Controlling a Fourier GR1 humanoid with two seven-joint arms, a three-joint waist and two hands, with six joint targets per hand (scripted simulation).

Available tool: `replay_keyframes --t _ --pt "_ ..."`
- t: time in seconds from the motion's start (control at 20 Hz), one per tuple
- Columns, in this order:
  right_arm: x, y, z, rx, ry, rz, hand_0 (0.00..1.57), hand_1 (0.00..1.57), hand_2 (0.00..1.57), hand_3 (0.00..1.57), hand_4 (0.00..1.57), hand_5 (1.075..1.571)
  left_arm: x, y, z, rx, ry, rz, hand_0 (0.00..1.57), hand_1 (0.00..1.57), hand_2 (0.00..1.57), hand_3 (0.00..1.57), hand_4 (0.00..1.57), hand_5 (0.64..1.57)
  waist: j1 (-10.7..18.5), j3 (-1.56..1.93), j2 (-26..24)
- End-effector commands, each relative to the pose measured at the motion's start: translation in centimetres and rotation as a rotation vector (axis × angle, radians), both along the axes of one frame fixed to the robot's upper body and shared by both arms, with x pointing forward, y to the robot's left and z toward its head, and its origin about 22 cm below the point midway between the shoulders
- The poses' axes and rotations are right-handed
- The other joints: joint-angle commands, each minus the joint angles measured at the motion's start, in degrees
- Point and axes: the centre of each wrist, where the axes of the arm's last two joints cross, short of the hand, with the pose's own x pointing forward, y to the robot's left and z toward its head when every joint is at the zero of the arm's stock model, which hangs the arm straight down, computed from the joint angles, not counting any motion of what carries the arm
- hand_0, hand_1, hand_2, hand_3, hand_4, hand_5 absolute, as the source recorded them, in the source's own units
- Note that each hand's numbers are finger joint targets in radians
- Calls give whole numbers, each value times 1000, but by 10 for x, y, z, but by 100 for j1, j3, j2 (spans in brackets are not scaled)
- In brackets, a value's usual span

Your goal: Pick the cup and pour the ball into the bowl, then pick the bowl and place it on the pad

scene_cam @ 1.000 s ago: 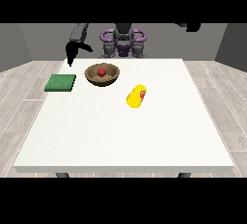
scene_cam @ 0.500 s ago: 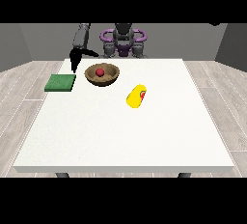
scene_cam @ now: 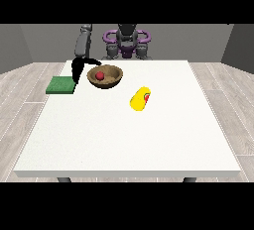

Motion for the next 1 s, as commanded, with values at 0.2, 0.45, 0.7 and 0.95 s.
replay_keyframes --t 0.2,0.45,0.7,0.95 --pt "-20 1 -39 52 -10 -21 0 0 0 0 0 1569 -11 13 8 -20 -36 -33 0 0 0 0 117 1568 119 -1 275" --pt "-4 -2 -30 61 -49 -56 0 0 0 0 0 1568 -6 -20 45 8 -77 -81 0 0 0 0 0 1568 488 7 527" --pt "-21 -12 -49 176 45 -89 0 0 0 0 615 1512 -14 -8 56 -14 -141 -62 0 0 0 0 0 1569 383 8 791" --pt "-31 -24 -55 63 171 -130 1571 1571 1571 1105 949 1569 -15 -11 72 -33 -168 -101 0 0 0 0 0 1571 651 1 999"
